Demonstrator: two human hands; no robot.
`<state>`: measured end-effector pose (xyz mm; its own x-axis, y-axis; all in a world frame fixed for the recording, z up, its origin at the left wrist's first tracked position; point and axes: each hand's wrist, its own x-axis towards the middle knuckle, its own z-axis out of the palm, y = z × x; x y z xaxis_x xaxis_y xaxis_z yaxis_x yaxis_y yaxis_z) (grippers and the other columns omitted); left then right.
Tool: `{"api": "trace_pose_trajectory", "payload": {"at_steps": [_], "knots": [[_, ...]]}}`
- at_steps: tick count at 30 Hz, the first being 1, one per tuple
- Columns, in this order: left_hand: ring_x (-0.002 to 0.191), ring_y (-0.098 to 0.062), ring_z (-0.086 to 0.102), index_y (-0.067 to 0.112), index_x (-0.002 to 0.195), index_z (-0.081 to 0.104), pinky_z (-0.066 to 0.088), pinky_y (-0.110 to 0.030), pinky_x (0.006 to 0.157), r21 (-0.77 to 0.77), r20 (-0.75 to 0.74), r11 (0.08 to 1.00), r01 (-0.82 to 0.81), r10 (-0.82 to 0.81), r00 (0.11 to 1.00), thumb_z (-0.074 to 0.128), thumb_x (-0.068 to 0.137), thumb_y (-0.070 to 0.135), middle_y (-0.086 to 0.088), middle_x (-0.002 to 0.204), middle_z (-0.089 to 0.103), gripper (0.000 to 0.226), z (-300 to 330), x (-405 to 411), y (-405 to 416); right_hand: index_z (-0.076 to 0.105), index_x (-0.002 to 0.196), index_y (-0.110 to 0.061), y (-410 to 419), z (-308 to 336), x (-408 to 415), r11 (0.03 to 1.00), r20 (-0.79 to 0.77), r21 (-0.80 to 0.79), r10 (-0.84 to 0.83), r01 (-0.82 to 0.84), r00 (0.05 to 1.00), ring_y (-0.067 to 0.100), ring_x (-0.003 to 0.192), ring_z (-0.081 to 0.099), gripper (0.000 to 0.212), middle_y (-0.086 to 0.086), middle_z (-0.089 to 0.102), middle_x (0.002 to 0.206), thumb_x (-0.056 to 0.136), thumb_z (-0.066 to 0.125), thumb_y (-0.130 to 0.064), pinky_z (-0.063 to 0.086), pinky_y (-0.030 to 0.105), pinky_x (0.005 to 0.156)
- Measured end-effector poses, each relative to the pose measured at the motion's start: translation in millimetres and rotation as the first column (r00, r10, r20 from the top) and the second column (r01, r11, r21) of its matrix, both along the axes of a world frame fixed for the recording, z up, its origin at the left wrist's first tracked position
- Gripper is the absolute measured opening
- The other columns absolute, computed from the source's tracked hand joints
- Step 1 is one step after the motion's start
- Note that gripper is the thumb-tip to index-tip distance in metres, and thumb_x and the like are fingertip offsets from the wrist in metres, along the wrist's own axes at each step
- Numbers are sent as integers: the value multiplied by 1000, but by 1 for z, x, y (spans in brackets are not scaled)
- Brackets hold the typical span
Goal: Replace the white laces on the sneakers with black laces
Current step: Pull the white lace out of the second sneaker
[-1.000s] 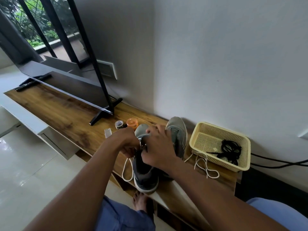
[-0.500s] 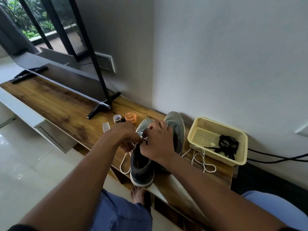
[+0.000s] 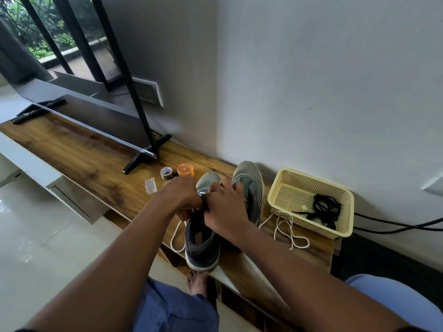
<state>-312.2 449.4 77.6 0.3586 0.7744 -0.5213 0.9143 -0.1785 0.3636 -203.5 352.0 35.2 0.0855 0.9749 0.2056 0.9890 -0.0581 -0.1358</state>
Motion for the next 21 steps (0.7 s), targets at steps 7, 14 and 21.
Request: {"api": "trace_pose_trajectory", "payload": {"at_steps": [7, 14, 21], "knots": [[60, -21, 77, 4, 101, 71, 65, -32, 62, 35, 20, 999, -27, 26, 999, 73, 94, 12, -10, 72, 78, 11, 3, 1, -4, 61, 70, -29, 1, 1, -2, 1000, -121, -4, -14, 13, 993, 17, 68, 53, 8, -9, 59, 67, 76, 64, -23, 37, 47, 96], [57, -22, 77, 8, 100, 70, 65, -33, 59, 74, 13, 996, -58, 57, 998, 77, 91, 19, -9, 69, 77, 16, 1, 0, -3, 59, 78, -21, 10, 9, 16, 961, -488, 148, -135, 234, 862, 19, 62, 57, 14, -7, 60, 66, 92, 58, -22, 44, 36, 72], [96, -22, 70, 33, 106, 72, 63, -38, 82, 220, 10, 961, 164, -171, 985, 77, 83, 23, 0, 114, 69, 26, -3, 5, -1, 63, 97, -25, 20, 30, 55, 799, -669, 184, -324, 572, 669, 26, 85, 69, 6, -6, 73, 88, 93, 63, -20, 49, 36, 73]]}}
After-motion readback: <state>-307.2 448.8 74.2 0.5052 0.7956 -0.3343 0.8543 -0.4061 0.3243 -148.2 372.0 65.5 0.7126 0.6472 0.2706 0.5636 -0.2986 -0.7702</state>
